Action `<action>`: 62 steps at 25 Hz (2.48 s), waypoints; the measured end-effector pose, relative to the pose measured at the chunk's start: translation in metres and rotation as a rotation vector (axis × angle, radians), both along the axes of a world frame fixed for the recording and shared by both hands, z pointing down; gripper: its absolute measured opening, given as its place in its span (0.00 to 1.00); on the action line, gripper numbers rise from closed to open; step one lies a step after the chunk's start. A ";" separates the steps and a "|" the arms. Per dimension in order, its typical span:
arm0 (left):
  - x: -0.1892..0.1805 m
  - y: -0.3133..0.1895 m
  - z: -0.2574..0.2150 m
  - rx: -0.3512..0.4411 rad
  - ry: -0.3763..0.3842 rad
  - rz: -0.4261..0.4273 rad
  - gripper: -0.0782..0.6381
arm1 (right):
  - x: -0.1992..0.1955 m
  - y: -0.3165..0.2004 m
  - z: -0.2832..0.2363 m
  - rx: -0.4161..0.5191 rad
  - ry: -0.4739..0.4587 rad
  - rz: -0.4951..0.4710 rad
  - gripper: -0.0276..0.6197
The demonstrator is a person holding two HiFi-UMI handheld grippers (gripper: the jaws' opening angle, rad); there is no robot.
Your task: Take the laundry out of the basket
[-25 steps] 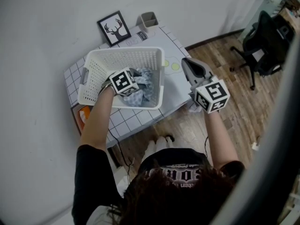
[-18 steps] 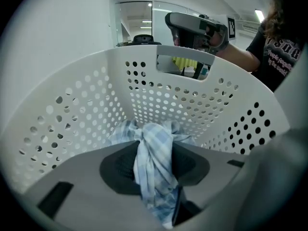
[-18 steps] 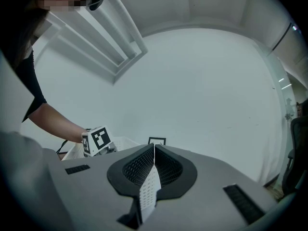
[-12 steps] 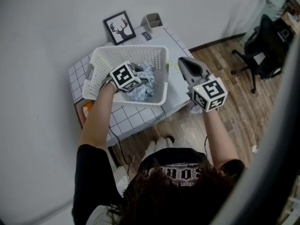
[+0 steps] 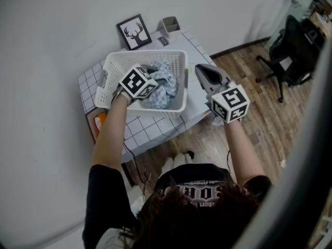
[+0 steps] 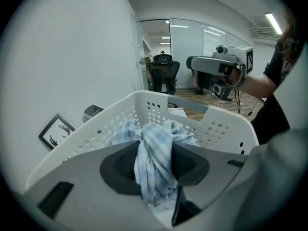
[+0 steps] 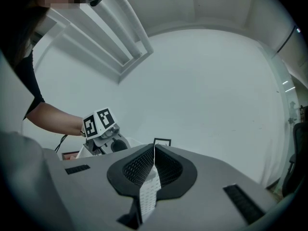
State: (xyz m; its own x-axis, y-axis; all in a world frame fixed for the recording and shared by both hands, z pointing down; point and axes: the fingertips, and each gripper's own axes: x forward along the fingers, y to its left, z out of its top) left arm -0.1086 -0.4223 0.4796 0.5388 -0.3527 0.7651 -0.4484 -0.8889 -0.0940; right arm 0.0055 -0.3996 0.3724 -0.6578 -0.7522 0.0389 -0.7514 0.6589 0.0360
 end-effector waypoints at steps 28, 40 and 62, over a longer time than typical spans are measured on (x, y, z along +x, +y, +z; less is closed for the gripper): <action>0.041 0.034 -0.156 0.253 0.222 -0.046 0.32 | 0.012 0.057 -0.052 0.067 0.022 0.101 0.09; 0.092 0.059 -0.192 0.307 0.324 0.013 0.32 | 0.054 0.086 -0.072 0.084 0.025 0.213 0.09; 0.230 0.090 -0.215 0.326 0.410 0.122 0.31 | 0.182 0.111 -0.094 0.132 0.003 0.330 0.09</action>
